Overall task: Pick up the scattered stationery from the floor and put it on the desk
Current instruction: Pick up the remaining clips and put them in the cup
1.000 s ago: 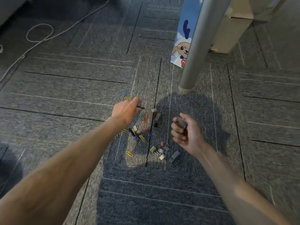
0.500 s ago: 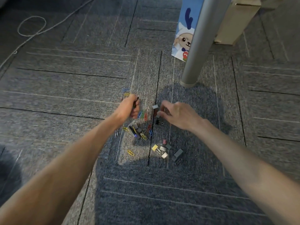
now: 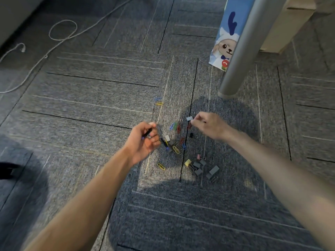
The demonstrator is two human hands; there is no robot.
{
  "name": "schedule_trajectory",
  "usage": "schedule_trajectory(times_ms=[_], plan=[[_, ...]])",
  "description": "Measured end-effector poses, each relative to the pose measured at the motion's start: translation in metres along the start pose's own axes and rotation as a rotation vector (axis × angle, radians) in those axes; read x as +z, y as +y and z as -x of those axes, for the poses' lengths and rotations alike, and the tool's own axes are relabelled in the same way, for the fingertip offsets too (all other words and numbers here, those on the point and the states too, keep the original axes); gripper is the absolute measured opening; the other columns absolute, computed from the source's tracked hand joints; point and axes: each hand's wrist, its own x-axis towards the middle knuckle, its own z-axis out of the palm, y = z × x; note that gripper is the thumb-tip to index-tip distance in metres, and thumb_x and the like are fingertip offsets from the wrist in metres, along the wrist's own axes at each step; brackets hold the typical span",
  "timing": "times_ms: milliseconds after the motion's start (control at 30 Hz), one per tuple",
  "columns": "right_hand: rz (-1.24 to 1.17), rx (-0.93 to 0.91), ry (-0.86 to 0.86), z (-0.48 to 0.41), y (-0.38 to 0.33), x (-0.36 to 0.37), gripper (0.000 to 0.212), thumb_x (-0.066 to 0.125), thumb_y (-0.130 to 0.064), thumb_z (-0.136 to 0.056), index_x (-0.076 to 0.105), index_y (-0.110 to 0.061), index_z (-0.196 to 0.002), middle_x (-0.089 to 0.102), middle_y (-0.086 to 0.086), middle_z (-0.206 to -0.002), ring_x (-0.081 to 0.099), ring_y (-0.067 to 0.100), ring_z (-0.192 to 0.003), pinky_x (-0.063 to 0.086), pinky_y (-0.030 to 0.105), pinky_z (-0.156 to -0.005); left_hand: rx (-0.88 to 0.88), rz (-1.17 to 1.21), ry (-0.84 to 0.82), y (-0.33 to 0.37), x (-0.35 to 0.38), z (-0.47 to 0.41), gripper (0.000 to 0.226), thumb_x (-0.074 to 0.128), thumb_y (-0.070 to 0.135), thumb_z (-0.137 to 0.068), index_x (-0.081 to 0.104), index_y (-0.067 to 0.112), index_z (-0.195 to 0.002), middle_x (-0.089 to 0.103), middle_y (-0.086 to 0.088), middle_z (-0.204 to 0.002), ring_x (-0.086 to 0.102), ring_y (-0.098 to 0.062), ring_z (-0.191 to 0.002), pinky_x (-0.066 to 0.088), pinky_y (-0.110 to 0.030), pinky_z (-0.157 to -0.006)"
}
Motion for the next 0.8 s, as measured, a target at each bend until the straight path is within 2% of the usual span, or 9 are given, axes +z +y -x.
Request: schedule_trajectory(times_ms=[67, 167, 267, 367, 500, 600, 667, 733, 800], plan=[[-0.572, 0.044, 0.008, 0.009, -0.004, 0.007, 0.028, 0.037, -0.024, -0.101, 0.045, -0.008, -0.08, 0.036, -0.006, -0.052, 0.027, 0.008, -0.04, 0.021, 0.02, -0.036, 0.017, 0.08, 0.036, -0.002, 0.002, 0.001, 0.012, 0.039, 0.014, -0.084, 0.047, 0.017, -0.076, 0.037, 0.003, -0.058, 0.03, -0.011, -0.051, 0.032, -0.022, -0.051], [-0.976, -0.012, 0.0, 0.024, -0.005, 0.023, 0.027, 0.036, -0.028, -0.092, 0.044, -0.014, -0.071, 0.036, -0.005, -0.051, 0.026, 0.011, -0.041, 0.02, 0.022, -0.038, 0.035, 0.161, 0.053, -0.004, 0.008, 0.0, 0.016, 0.034, 0.009, -0.081, 0.048, 0.016, -0.077, 0.037, 0.002, -0.057, 0.033, -0.012, -0.052, 0.039, -0.022, -0.05], [-1.092, 0.035, -0.006, 0.035, -0.004, 0.041, 0.028, 0.045, -0.034, -0.092, 0.05, -0.017, -0.07, 0.044, -0.003, -0.055, 0.032, 0.011, -0.042, 0.025, 0.02, -0.038, 0.041, 0.142, 0.07, -0.004, 0.013, -0.001, 0.02, 0.029, 0.004, -0.073, 0.046, 0.015, -0.075, 0.036, 0.001, -0.059, 0.034, -0.012, -0.052, 0.041, -0.023, -0.05], [-1.089, 0.14, -0.018, 0.043, -0.006, 0.047, 0.034, 0.051, -0.044, -0.094, 0.051, -0.016, -0.075, 0.053, 0.0, -0.064, 0.042, 0.01, -0.045, 0.033, 0.019, -0.038, 0.077, -0.099, 0.092, -0.005, 0.013, -0.004, 0.015, 0.031, 0.004, -0.066, 0.038, 0.016, -0.071, 0.031, 0.002, -0.058, 0.03, -0.012, -0.051, 0.036, -0.022, -0.051], [-1.123, 0.234, -0.012, 0.046, -0.009, 0.042, 0.031, 0.054, -0.039, -0.096, 0.054, -0.015, -0.079, 0.06, 0.003, -0.072, 0.052, 0.013, -0.053, 0.043, 0.02, -0.042, 0.084, -0.425, 0.178, -0.006, 0.006, -0.009, 0.026, 0.036, 0.013, -0.09, 0.042, 0.02, -0.065, 0.033, 0.007, -0.051, 0.023, -0.012, -0.043, 0.022, -0.016, -0.036], [-1.202, 0.258, -0.003, 0.043, -0.011, 0.042, 0.03, 0.053, -0.035, -0.097, 0.056, -0.015, -0.075, 0.058, 0.001, -0.069, 0.051, 0.012, -0.053, 0.042, 0.019, -0.042, 0.091, -0.459, 0.214, -0.006, 0.004, -0.009, 0.037, 0.042, 0.024, -0.093, 0.038, 0.022, -0.056, 0.031, 0.007, -0.047, 0.021, -0.013, -0.038, 0.022, -0.016, -0.033], [-1.274, 0.26, -0.013, 0.041, -0.016, 0.044, 0.026, 0.05, -0.029, -0.098, 0.059, -0.012, -0.081, 0.057, 0.0, -0.069, 0.049, 0.01, -0.052, 0.04, 0.019, -0.04, 0.07, -0.322, 0.198, -0.005, 0.003, -0.007, 0.039, 0.042, 0.026, -0.093, 0.035, 0.022, -0.055, 0.028, 0.007, -0.047, 0.02, -0.012, -0.038, 0.02, -0.017, -0.031], [-1.334, 0.246, -0.026, 0.038, -0.019, 0.048, 0.024, 0.046, -0.024, -0.099, 0.058, -0.011, -0.083, 0.054, 0.0, -0.067, 0.044, 0.009, -0.049, 0.035, 0.018, -0.037, 0.034, 0.027, 0.198, -0.002, 0.003, -0.006, 0.036, 0.042, 0.026, -0.093, 0.036, 0.021, -0.058, 0.027, 0.007, -0.046, 0.022, -0.008, -0.035, 0.019, -0.018, -0.027], [-1.239, 0.199, -0.055, 0.036, -0.02, 0.052, 0.025, 0.044, -0.024, -0.099, 0.053, -0.012, -0.079, 0.044, -0.002, -0.062, 0.034, 0.009, -0.046, 0.027, 0.018, -0.036, 0.008, 0.388, 0.226, 0.001, 0.005, -0.006, 0.035, 0.042, 0.026, -0.094, 0.039, 0.02, -0.06, 0.029, 0.007, -0.046, 0.024, -0.005, -0.034, 0.018, -0.016, -0.027]])
